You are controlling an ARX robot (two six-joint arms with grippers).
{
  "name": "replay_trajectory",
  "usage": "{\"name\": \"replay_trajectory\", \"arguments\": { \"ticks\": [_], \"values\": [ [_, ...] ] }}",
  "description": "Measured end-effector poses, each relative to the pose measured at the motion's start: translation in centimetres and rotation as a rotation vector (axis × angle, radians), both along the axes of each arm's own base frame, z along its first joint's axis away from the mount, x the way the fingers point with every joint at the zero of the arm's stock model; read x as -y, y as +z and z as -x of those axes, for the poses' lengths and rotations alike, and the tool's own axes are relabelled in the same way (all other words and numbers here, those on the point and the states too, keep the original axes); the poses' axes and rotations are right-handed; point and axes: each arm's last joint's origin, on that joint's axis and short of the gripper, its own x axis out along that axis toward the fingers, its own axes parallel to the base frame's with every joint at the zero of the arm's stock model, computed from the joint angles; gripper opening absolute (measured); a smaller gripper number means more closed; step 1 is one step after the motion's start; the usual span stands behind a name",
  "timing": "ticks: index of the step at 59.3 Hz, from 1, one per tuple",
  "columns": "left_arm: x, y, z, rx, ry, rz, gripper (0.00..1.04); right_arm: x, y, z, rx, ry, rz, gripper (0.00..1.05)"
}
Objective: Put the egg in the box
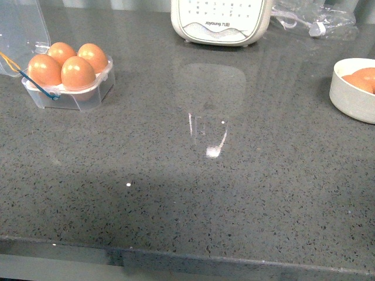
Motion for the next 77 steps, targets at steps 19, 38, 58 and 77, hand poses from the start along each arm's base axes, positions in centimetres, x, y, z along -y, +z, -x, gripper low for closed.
{"name": "replay_trajectory", "arguments": {
  "ticks": [19, 38, 58, 77],
  "values": [
    [0.0, 0.0, 0.0, 0.0, 0.0, 0.0, 0.98, 0.0, -0.4, 1.0, -0.031, 0.001, 0.0, 0.03],
    [0.0, 0.0, 0.0, 0.0, 0.0, 0.0, 0.98, 0.0, -0.3, 1.4, -0.006, 0.001, 0.001, 0.03],
    [0.0, 0.0, 0.0, 0.0, 0.0, 0.0, 0.98, 0.0, -0.3, 1.4, -0.006, 0.001, 0.002, 0.56],
    [0.0, 0.0, 0.0, 0.0, 0.0, 0.0, 0.98, 0.0, -0.3, 1.4, -0.006, 0.001, 0.002, 0.97]
  ]
}}
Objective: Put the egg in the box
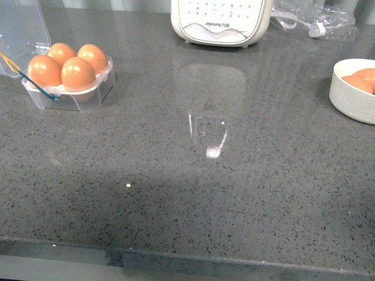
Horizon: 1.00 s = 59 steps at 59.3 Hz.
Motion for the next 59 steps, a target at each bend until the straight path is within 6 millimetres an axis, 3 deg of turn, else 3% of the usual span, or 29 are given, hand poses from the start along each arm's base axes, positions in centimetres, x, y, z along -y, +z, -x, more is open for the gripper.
{"name": "replay_trajectory", "arguments": {
  "ticks": [31, 39, 44, 59],
  "values": [
    [0.0, 0.0, 0.0, 0.0, 0.0, 0.0, 0.98, 0.0, 0.0, 0.0, 0.0, 0.0, 0.0, 0.97],
    [-0.1, -0.4, -0.4, -0.427, 0.102, -0.002, 0.98, 0.0, 0.0, 0.0, 0.0, 0.0, 0.0, 0.97],
    [0.0, -0.8, -0.7, -0.536, 0.102, -0.006, 0.98, 0.0, 0.0, 0.0, 0.0, 0.0, 0.0, 0.97],
    [-0.1, 1.5, -2.6, -0.407, 0.085, 0.0, 0.98, 0.0, 0.0, 0.0, 0.0, 0.0, 0.0, 0.97]
  ]
}}
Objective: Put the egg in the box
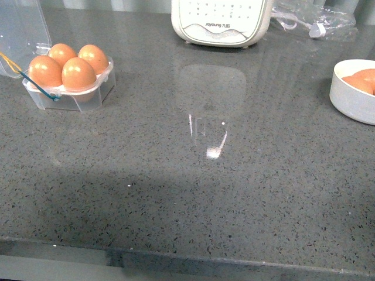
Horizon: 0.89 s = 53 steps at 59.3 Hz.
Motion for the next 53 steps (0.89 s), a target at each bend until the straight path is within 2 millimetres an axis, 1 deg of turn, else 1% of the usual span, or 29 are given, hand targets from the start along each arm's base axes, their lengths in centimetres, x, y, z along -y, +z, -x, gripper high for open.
{"name": "replay_trajectory", "arguments": {
  "ticks": [2, 8, 16, 22, 31, 38, 43, 47, 53],
  "values": [
    [-0.1, 0.1, -0.3, 0.008, -0.001, 0.0, 0.98, 0.0, 0.0, 0.0, 0.0, 0.0, 0.0, 0.97],
    [-1.4, 1.3, -2.8, 0.055, 0.008, -0.017, 0.98, 0.0, 0.0, 0.0, 0.0, 0.0, 0.0, 0.97],
    [-4.7, 3.1, -7.5, 0.112, 0.075, -0.081, 0.98, 0.0, 0.0, 0.0, 0.0, 0.0, 0.0, 0.97],
    [-7.4, 3.4, -11.0, 0.098, 0.134, -0.123, 0.98, 0.0, 0.0, 0.0, 0.0, 0.0, 0.0, 0.97],
    [-9.5, 3.4, -14.1, 0.068, 0.18, -0.144, 0.98, 0.0, 0.0, 0.0, 0.0, 0.0, 0.0, 0.97],
    [-10.4, 3.8, -16.2, 0.064, 0.193, -0.163, 0.98, 0.0, 0.0, 0.0, 0.0, 0.0, 0.0, 0.97],
    [-10.5, 4.3, -17.6, 0.061, 0.178, -0.16, 0.98, 0.0, 0.0, 0.0, 0.0, 0.0, 0.0, 0.97],
    [-10.1, 4.7, -18.9, 0.056, 0.15, -0.154, 0.98, 0.0, 0.0, 0.0, 0.0, 0.0, 0.0, 0.97],
    [-8.9, 4.6, -19.9, 0.03, 0.104, -0.112, 0.98, 0.0, 0.0, 0.0, 0.0, 0.0, 0.0, 0.97]
  ]
}}
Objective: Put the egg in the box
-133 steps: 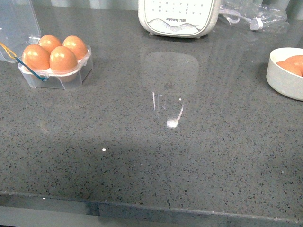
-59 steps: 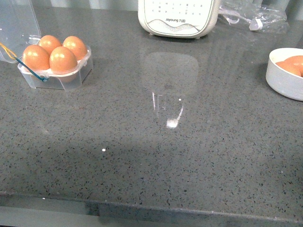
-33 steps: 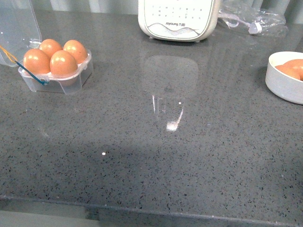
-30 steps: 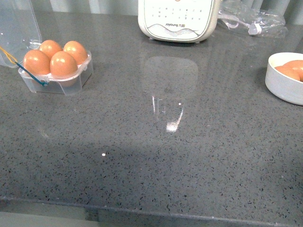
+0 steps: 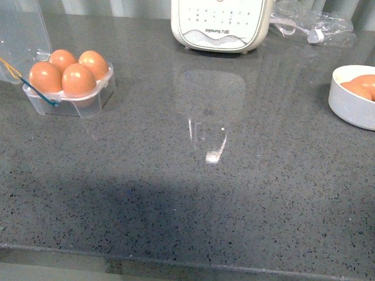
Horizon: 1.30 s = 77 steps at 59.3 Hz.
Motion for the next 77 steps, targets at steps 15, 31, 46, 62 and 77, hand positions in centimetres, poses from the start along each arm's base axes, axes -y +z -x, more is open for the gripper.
{"name": "replay_trajectory", "arguments": {
  "ticks": [15, 31, 46, 62, 77],
  "values": [
    [2.9, 0.1, -0.7, -0.004, -0.059, 0.042, 0.98, 0.0, 0.0, 0.0, 0.0, 0.0, 0.0, 0.97],
    [6.7, 1.3, 0.0, 0.004, -0.143, 0.062, 0.98, 0.0, 0.0, 0.0, 0.0, 0.0, 0.0, 0.97],
    [11.4, 1.9, 2.5, -0.051, -0.317, 0.1, 0.98, 0.0, 0.0, 0.0, 0.0, 0.0, 0.0, 0.97],
    [15.0, 3.0, 5.7, -0.097, -0.435, 0.106, 0.98, 0.0, 0.0, 0.0, 0.0, 0.0, 0.0, 0.97],
    [13.8, 4.5, 6.6, -0.031, -0.374, 0.099, 0.98, 0.0, 0.0, 0.0, 0.0, 0.0, 0.0, 0.97]
  ]
}}
